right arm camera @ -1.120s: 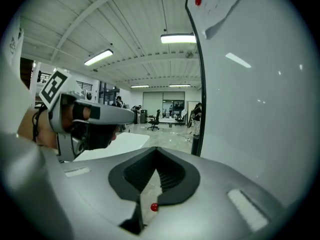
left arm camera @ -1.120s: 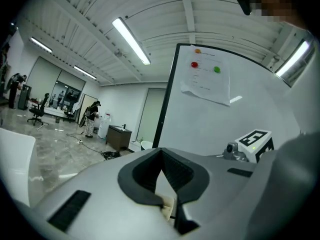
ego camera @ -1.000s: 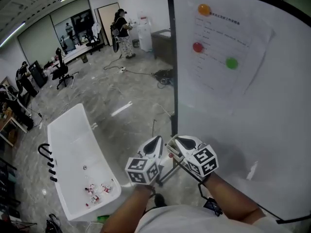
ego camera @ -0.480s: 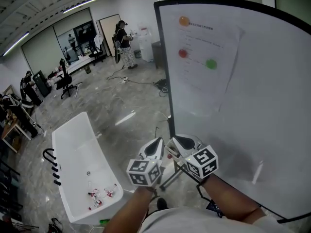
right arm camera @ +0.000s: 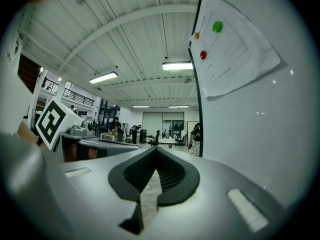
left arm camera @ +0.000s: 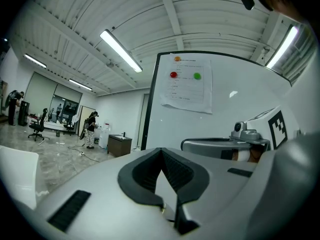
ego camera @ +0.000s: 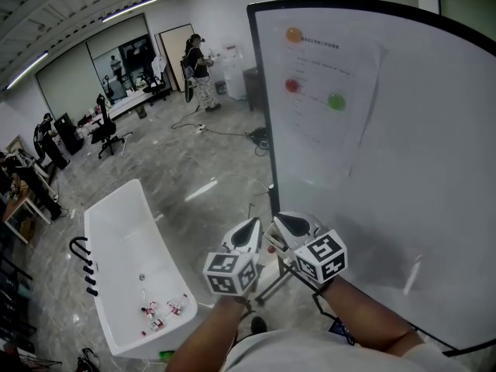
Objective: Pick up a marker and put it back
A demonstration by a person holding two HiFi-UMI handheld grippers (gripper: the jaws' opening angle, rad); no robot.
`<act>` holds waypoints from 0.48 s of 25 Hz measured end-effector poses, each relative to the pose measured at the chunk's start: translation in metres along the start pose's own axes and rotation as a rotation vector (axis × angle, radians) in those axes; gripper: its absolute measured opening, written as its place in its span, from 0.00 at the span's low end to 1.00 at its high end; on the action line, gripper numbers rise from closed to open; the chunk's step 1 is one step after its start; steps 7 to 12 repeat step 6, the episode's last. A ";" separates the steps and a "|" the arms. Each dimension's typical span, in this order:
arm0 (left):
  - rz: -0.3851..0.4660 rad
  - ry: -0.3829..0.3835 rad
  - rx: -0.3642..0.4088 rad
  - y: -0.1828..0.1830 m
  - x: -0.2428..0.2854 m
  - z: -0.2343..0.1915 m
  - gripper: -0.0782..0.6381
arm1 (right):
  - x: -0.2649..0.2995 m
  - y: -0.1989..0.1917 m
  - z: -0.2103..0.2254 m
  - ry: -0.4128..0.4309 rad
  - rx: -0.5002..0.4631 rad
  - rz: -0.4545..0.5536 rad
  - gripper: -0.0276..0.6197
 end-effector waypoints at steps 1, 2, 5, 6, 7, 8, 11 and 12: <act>0.000 -0.001 0.002 0.000 0.001 0.000 0.11 | 0.000 -0.001 0.001 0.001 0.005 -0.001 0.05; 0.000 -0.003 0.003 0.000 0.001 0.001 0.11 | 0.001 -0.002 0.002 0.000 0.008 -0.001 0.05; 0.001 -0.010 0.006 0.002 0.003 0.003 0.11 | 0.001 -0.002 0.004 -0.004 0.014 -0.001 0.05; 0.001 -0.012 0.007 0.003 0.003 0.004 0.11 | 0.001 -0.001 0.005 -0.006 0.016 -0.001 0.05; 0.001 -0.012 0.007 0.003 0.003 0.004 0.11 | 0.001 -0.001 0.005 -0.006 0.016 -0.001 0.05; 0.001 -0.012 0.007 0.003 0.003 0.004 0.11 | 0.001 -0.001 0.005 -0.006 0.016 -0.001 0.05; 0.001 -0.012 0.007 0.003 0.003 0.004 0.11 | 0.001 -0.001 0.005 -0.006 0.016 -0.001 0.05; 0.001 -0.012 0.007 0.003 0.003 0.004 0.11 | 0.001 -0.001 0.005 -0.006 0.016 -0.001 0.05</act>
Point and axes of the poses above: the fingertips, and each gripper's own axes: x forward along the fingers, z to its right, y out of its top, the point moved 1 cm from there along -x, backward along the fingers, and after that the axes turned 13 degrees about -x, right-handed, at the moved point
